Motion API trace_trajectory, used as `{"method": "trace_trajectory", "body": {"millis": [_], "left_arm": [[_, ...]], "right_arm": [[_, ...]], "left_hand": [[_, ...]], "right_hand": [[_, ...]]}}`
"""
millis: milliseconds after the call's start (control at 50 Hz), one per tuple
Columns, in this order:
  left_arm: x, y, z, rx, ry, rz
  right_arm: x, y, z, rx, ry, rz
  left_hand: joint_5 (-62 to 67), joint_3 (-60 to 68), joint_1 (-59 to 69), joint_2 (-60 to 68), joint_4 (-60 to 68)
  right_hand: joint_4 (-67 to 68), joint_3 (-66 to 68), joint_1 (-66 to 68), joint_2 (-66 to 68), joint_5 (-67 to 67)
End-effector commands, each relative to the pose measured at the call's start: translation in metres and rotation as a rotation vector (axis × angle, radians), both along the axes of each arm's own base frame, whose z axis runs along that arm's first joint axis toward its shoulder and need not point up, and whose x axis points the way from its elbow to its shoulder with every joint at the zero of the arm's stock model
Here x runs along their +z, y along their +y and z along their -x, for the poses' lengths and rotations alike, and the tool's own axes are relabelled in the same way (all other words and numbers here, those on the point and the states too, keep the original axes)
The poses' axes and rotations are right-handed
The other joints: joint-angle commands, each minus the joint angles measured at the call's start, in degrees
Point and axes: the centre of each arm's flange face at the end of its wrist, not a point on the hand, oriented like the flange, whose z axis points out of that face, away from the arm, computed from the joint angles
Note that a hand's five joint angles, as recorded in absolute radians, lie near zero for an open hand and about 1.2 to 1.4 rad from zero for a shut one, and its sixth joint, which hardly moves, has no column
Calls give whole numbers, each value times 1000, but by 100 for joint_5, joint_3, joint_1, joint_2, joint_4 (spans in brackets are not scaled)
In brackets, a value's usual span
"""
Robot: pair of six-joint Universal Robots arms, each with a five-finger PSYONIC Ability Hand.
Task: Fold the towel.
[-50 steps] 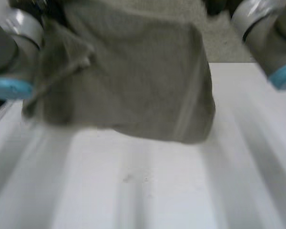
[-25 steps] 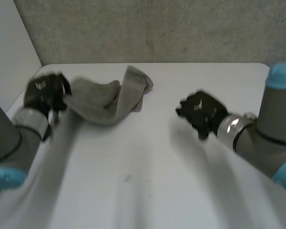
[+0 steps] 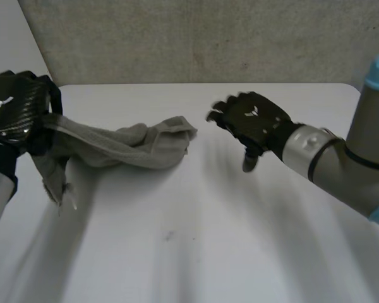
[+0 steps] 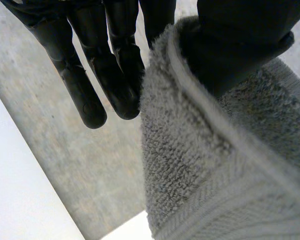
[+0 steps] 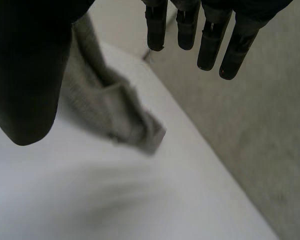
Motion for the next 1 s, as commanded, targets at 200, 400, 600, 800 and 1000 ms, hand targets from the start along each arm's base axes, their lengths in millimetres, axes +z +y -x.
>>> {"method": "trace_trajectory", "body": {"millis": [200,400,600,800,1000], "left_arm": [[6,39,-11,3,-7,-40],[12,46,-12,4,-3,-21],[5,47,-13,5,-4,-43],[-7,48,-14,6,-10,-79],[-15,46,-14,10,-16,-103]], "right_arm": [[-15,-25,-93,184,-27,-4],[-76,-28,-118,127,-1,-109],[-102,-43,-128,30,-27,-20],[-118,-49,-132,20,-43,-2],[-121,-35,-137,45,-26,-30]], "left_hand": [[1080,1019,1078,1021,1021],[1080,1019,1078,1021,1021],[1080,1019,1078,1021,1021],[1080,1019,1078,1021,1021],[1080,1019,1078,1021,1021]], "right_hand": [[-11,96,154,77,154],[22,129,188,111,187],[1604,1711,1769,1692,1769],[3572,3679,3737,3660,3737],[698,806,864,787,863]]}}
